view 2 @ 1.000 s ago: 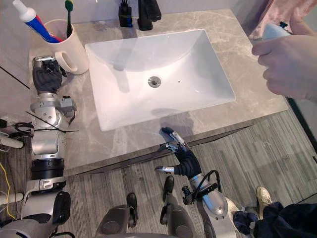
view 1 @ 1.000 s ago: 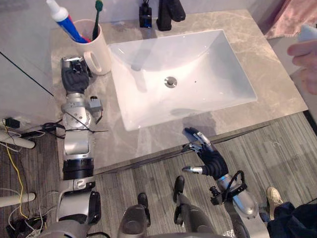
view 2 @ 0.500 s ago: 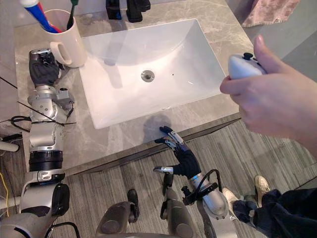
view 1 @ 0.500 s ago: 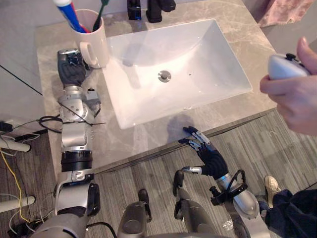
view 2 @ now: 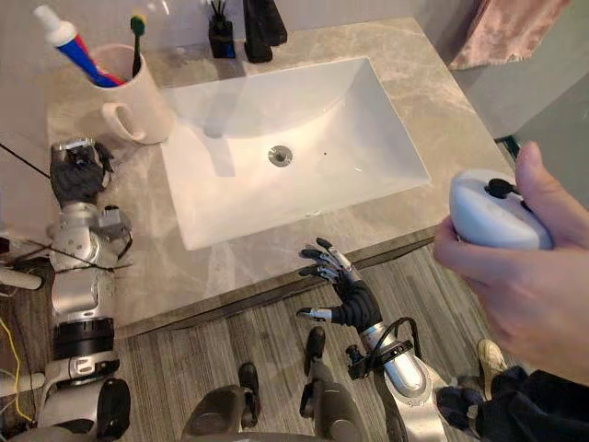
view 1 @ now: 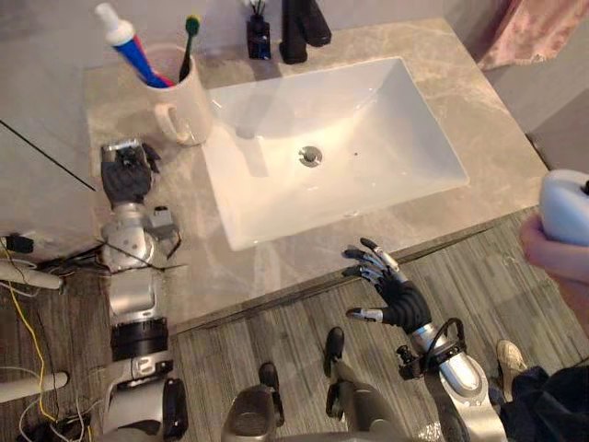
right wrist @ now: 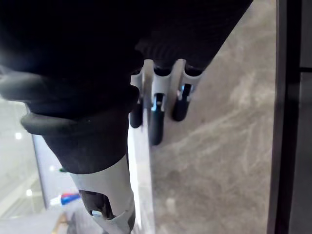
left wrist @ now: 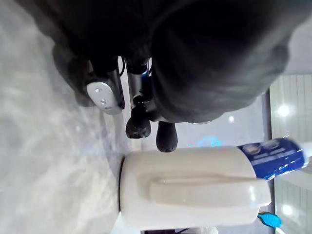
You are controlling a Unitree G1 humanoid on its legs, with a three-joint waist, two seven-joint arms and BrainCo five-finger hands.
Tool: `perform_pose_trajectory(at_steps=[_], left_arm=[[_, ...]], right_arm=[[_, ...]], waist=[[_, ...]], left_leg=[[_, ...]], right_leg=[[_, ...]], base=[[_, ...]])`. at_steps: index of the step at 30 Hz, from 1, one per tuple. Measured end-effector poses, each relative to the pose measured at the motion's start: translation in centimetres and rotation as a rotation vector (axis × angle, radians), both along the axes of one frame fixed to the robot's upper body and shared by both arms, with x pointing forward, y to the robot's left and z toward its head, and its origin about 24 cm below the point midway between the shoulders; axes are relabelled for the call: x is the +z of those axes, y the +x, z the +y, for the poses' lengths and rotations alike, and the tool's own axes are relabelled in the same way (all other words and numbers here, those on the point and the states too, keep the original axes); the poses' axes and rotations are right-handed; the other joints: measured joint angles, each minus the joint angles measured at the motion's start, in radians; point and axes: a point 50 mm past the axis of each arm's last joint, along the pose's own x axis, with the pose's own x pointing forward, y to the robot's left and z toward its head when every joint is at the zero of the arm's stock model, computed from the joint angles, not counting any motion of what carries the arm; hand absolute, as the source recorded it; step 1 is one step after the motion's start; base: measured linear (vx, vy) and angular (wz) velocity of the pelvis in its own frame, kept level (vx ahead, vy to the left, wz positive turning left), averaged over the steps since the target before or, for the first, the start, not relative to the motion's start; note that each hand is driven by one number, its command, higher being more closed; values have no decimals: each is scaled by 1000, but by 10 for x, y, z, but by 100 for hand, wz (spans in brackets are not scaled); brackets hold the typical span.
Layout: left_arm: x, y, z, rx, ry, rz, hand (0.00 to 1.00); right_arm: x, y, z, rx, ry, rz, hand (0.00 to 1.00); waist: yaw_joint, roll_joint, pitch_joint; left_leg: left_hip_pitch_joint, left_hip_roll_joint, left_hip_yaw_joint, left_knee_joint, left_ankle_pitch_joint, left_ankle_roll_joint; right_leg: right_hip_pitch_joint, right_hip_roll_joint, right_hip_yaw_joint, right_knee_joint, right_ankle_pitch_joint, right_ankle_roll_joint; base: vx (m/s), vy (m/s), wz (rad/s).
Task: Organize washtable
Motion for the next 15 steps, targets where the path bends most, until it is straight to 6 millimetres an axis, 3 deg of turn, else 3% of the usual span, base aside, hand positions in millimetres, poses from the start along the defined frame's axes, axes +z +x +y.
perform_pose_trajectory(at_steps=[4, 8, 15], left_arm=[[-11, -6, 6, 18, -4, 36, 100], [-21, -14, 15, 55, -18, 65, 100], [-36, -22, 15, 42, -26, 122, 100]], right_arm=[[-4, 1, -3, -19, 1, 23, 0], [-9, 1, -3, -18, 0, 49, 0], [-19, 1, -4, -25, 12, 98, 0]], waist=[[2, -3, -13], [3, -12, -33], [2, -11, -61]], left_leg=[[11, -5, -1, -5, 4, 5], [23, -16, -1, -10, 4, 5], [46, -20, -9, -16, 5, 3]], right_leg=[[11, -7, -4, 0, -3, -4], [23, -15, -26, 0, -40, -30], [46, -18, -28, 0, -48, -28]], base=[[16, 48, 5], [39, 10, 3], [31, 10, 2]])
